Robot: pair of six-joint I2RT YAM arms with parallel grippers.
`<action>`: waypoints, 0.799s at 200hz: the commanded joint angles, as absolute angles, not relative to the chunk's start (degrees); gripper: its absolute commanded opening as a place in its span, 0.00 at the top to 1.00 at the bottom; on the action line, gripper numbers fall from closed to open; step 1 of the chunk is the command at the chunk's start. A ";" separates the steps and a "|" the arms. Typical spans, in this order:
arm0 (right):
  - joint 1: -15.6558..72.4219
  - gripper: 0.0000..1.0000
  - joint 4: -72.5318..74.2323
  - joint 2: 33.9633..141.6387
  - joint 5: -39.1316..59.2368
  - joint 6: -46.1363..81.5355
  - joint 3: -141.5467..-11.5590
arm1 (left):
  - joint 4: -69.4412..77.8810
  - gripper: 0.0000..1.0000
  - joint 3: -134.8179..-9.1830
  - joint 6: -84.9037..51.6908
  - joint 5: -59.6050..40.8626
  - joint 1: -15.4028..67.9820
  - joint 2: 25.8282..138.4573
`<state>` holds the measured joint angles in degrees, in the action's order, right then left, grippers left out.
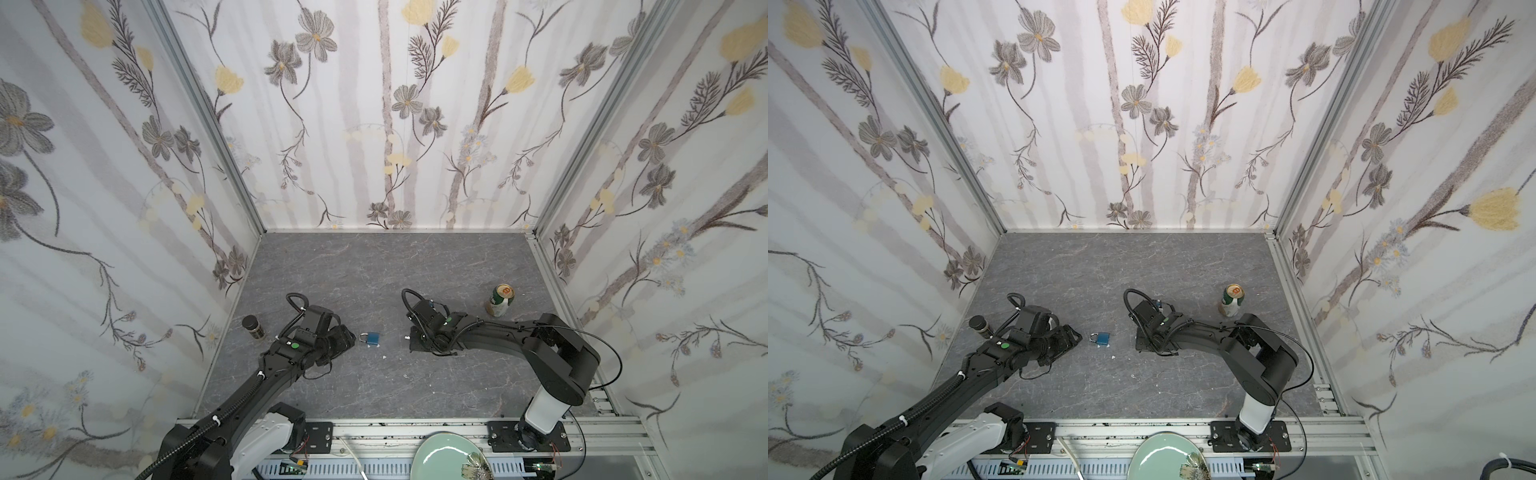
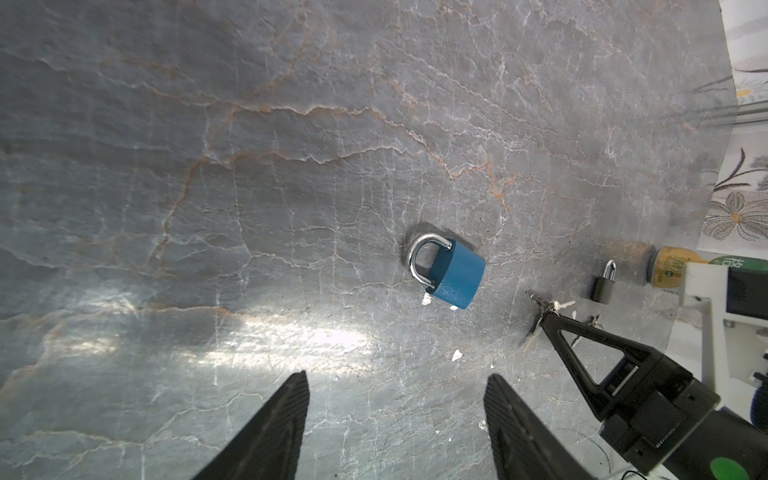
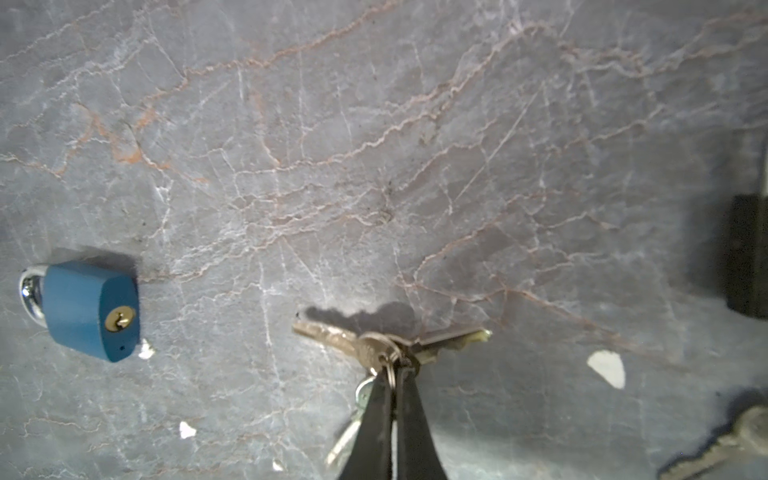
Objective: Unlock with the key
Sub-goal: 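Close the right gripper on the silver key ring while the left arm advances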
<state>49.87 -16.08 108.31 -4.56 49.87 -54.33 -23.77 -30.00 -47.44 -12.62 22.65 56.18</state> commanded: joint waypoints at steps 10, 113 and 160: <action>50.01 1.00 -17.09 107.93 -5.81 49.11 -53.92 | -21.94 0.30 -29.99 -48.51 -11.76 22.65 56.02; 49.83 1.00 -13.41 92.69 -6.01 40.44 -54.57 | -13.03 0.33 -35.78 -48.77 -18.30 23.19 53.58; 49.74 1.00 -11.57 87.95 0.01 38.43 -57.16 | -2.33 0.42 -38.85 -49.04 -25.00 25.36 54.01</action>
<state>49.74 -14.87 89.21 -4.36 39.99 -55.86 -11.51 -37.74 -48.51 -20.62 24.25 53.71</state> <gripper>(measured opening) 0.050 0.593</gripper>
